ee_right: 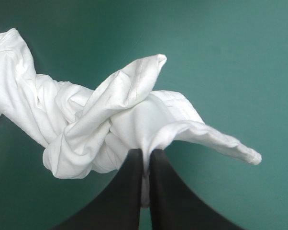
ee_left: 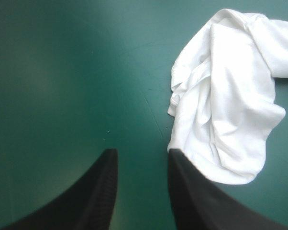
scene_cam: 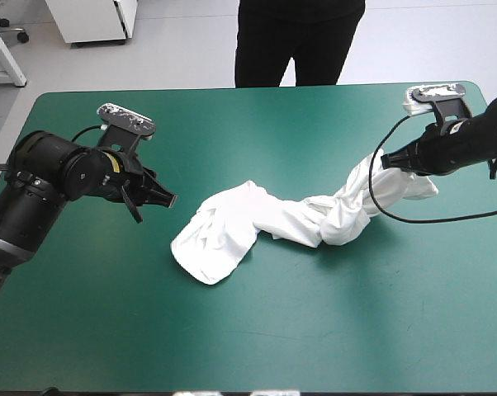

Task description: Fold the cloth

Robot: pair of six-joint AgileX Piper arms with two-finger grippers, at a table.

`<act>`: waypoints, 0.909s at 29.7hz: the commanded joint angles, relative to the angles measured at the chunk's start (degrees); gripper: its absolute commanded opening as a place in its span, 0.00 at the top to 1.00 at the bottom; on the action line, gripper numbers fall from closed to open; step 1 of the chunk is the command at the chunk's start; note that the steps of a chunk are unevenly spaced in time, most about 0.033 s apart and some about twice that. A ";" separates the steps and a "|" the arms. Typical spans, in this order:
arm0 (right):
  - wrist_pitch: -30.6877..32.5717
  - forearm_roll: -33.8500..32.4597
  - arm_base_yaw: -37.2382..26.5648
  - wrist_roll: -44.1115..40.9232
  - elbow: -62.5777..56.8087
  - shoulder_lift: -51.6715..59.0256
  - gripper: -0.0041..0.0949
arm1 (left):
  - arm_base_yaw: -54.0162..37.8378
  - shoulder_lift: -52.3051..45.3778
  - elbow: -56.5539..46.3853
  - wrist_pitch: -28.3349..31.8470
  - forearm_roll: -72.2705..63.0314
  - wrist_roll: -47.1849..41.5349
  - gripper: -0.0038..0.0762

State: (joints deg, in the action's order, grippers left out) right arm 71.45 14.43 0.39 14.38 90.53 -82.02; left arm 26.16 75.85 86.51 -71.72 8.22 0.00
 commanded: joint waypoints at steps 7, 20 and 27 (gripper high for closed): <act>-2.07 1.02 -0.26 1.02 2.01 2.21 0.98 | 0.04 1.79 -0.12 1.54 -1.01 0.00 0.41; -2.07 1.02 -0.26 1.73 2.01 2.10 0.98 | 0.04 11.06 -12.91 7.57 -3.69 1.81 0.41; -2.07 1.02 -0.26 1.99 2.01 2.10 0.98 | 0.04 17.86 -12.91 11.02 -6.48 4.03 0.41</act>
State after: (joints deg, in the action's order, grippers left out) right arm 71.45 14.43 0.39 15.74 90.65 -82.02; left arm 26.16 93.76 72.21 -62.56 2.76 3.16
